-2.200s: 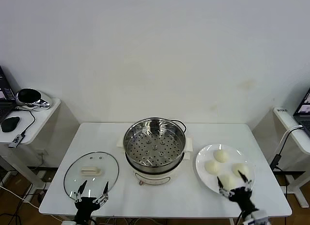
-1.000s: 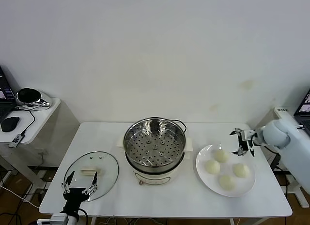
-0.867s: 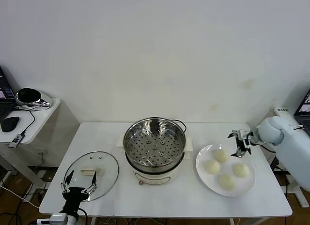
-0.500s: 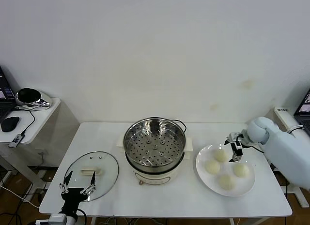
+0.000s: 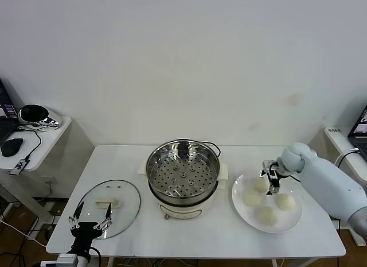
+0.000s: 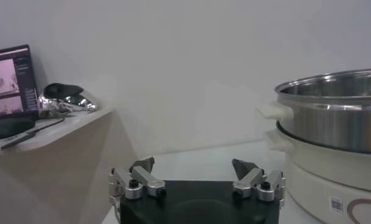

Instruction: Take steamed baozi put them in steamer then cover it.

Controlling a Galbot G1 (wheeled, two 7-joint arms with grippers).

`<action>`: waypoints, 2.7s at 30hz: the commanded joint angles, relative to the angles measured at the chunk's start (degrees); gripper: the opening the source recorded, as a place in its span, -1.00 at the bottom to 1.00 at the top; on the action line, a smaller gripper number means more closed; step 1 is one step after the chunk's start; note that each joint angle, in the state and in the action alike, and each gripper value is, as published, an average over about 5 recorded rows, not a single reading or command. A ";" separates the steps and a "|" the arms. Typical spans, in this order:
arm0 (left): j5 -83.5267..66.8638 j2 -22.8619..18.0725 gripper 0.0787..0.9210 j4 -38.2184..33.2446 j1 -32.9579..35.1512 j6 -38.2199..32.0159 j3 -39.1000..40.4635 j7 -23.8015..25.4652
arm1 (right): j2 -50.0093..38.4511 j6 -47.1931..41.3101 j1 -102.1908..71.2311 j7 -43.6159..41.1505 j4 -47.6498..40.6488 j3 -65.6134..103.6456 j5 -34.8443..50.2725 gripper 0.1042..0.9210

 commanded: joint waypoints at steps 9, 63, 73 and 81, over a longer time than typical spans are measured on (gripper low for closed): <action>0.33 -0.09 0.77 0.14 0.16 -0.33 0.15 -0.09 | 1.15 -0.13 0.33 0.62 -1.34 -0.37 -0.88 0.27; -1.44 1.80 0.77 0.31 -1.03 -1.26 -2.11 -0.18 | 30.36 34.35 42.17 3.94 -2.84 -44.50 19.89 0.18; -1.40 1.16 0.77 0.23 -1.16 -1.29 -1.98 -0.27 | 32.88 40.98 38.43 6.92 -7.31 -43.83 9.08 0.19; -1.50 1.17 0.77 0.10 -1.04 -1.33 -2.12 -0.29 | 32.92 41.53 36.21 7.11 -8.25 -43.49 6.61 0.20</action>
